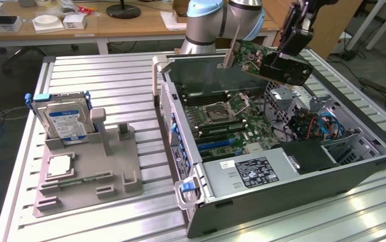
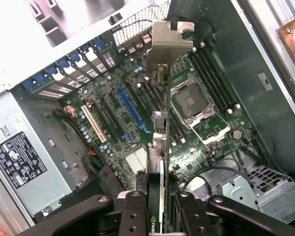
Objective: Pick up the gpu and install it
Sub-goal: 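Insert the gpu into the slot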
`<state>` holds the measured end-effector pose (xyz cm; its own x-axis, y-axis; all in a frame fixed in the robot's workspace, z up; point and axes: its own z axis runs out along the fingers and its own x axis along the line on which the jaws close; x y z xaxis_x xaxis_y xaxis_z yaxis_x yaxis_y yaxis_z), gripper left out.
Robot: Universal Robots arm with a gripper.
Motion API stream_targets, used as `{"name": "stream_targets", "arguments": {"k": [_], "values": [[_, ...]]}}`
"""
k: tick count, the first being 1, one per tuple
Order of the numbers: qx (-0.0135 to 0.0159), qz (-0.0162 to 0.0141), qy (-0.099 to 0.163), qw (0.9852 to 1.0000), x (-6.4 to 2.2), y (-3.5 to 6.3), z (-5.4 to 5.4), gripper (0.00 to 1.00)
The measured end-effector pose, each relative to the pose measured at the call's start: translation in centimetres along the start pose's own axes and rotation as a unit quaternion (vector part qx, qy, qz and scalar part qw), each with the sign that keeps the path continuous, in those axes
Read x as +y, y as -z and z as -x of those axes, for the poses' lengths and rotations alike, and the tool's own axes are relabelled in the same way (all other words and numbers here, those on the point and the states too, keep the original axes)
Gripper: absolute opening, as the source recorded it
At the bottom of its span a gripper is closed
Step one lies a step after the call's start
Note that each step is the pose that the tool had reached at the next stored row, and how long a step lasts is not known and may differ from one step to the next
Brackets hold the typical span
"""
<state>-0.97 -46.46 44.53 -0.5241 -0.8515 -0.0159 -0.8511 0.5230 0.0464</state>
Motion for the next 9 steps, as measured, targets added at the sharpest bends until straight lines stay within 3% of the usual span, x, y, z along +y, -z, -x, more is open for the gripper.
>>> {"name": "stream_targets", "arguments": {"k": [9], "values": [[0.0014,0.0005,0.03,0.9996,-0.02,0.0,-0.03,0.26]]}}
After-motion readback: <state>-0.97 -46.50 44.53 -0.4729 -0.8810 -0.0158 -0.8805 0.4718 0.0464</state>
